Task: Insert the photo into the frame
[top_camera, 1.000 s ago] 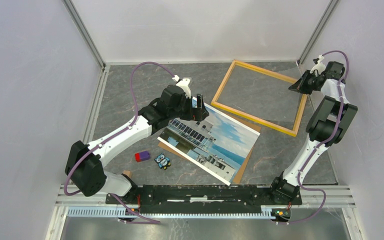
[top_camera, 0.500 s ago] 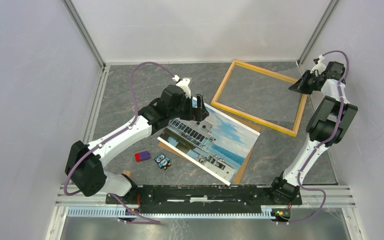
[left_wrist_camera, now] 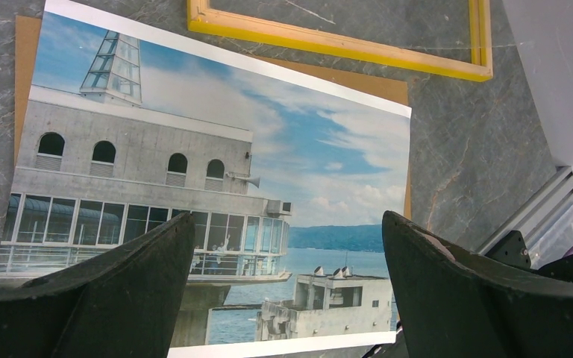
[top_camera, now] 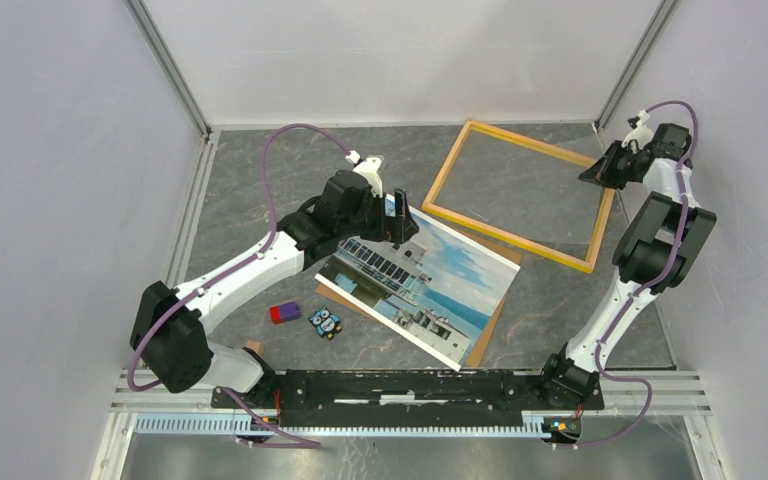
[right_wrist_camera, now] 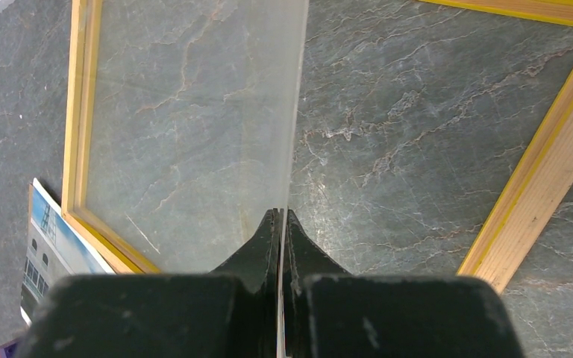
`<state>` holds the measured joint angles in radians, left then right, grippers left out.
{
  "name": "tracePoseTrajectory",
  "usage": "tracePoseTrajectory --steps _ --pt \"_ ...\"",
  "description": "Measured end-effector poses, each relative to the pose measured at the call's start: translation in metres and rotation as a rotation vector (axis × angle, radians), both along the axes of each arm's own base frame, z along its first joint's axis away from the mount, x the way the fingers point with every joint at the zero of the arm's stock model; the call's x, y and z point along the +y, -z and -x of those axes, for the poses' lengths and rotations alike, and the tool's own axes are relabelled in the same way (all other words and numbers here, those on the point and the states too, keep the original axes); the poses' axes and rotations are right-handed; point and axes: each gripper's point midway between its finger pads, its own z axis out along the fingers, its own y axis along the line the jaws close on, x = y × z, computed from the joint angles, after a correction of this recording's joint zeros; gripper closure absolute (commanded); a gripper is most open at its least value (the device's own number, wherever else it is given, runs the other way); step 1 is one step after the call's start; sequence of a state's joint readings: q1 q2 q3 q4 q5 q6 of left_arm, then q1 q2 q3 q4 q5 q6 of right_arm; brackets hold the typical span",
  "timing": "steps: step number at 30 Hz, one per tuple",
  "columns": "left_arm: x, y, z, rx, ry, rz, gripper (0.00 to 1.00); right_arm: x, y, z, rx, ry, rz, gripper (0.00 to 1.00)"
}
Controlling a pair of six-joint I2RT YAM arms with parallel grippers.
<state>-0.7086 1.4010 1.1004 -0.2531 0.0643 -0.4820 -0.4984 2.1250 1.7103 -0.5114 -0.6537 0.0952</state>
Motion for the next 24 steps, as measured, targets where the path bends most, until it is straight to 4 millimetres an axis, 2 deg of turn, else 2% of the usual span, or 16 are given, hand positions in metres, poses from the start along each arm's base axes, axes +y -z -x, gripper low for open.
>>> tracePoseTrajectory --steps 24 --pt "-0.0022 -0.0003 0.0025 0.006 0.015 0.007 0.00 -0.0026 0.0004 0.0014 0.003 -0.002 0.011 1.00"
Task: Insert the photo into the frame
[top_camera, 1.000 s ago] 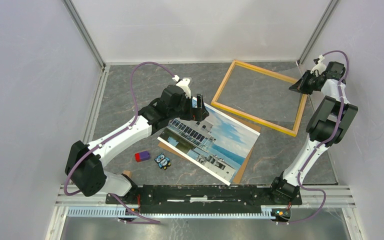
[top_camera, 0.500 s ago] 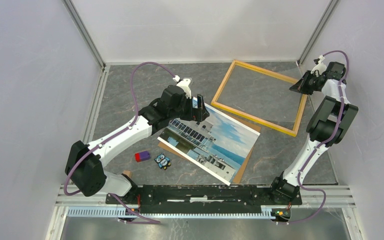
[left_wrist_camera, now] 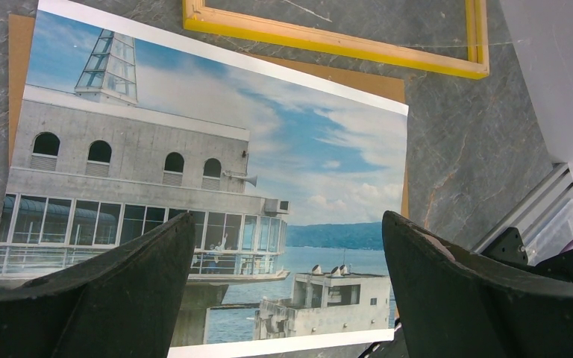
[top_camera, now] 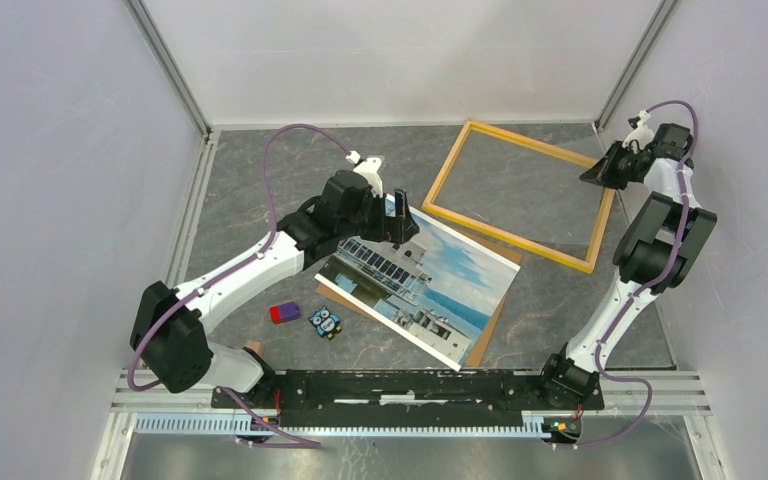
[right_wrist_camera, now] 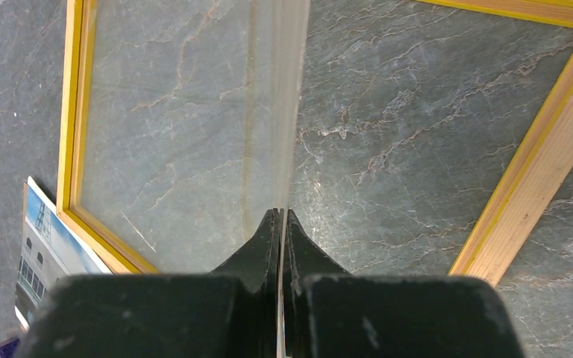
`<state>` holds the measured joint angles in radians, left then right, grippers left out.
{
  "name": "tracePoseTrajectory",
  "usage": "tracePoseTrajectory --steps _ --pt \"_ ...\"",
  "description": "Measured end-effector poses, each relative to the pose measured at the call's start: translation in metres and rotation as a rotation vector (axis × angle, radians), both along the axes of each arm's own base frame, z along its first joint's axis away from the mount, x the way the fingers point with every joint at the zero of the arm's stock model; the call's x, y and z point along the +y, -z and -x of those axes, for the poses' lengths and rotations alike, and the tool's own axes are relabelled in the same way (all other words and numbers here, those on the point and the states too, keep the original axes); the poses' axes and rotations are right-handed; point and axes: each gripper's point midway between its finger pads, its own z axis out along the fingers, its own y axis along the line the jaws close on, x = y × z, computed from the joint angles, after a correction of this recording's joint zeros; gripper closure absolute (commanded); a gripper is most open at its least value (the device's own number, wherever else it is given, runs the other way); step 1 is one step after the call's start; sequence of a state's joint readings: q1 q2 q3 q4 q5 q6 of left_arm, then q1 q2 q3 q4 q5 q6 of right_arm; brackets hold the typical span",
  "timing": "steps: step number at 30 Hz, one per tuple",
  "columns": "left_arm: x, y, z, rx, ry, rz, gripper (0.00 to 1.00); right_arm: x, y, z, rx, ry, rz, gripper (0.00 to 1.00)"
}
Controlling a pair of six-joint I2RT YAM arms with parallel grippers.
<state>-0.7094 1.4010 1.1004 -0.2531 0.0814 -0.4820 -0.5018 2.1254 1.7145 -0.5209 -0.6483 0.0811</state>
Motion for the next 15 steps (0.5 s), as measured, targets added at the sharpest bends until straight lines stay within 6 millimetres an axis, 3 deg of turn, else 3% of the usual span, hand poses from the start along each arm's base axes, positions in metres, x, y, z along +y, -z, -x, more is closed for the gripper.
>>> tracePoseTrajectory --steps 5,15 --pt "-0.0009 0.0004 0.0007 0.002 0.004 0.000 0.00 0.0003 -0.0005 -0.0002 -0.002 -0.001 -0.001 1.00" --pt "-0.0049 0.0052 0.0035 0.013 0.018 -0.006 0.00 0.0004 -0.0009 -0.0009 -0.004 0.000 -0.001 0.87"
